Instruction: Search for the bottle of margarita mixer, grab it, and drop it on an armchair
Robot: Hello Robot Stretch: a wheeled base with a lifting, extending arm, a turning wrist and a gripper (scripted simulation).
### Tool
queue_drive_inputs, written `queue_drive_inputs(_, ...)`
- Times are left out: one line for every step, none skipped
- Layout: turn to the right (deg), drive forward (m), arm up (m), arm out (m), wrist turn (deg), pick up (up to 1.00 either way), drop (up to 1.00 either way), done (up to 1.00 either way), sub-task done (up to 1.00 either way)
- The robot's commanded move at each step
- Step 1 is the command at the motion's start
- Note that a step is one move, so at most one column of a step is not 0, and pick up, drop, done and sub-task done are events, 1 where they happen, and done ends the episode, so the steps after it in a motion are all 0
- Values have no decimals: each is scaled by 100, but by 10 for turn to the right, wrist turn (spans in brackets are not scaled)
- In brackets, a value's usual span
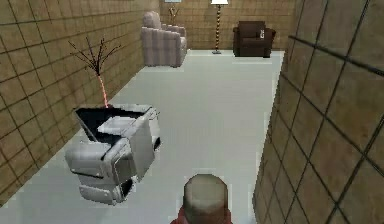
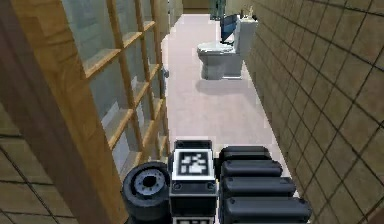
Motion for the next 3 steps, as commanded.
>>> queue_drive_inputs(-450,0,0,0,0,0,0,0,0)
queue_drive_inputs(-390,0,0,0,0,0,0,0,0)
queue_drive_inputs(0,20,0,0,0,0,0,0,0)
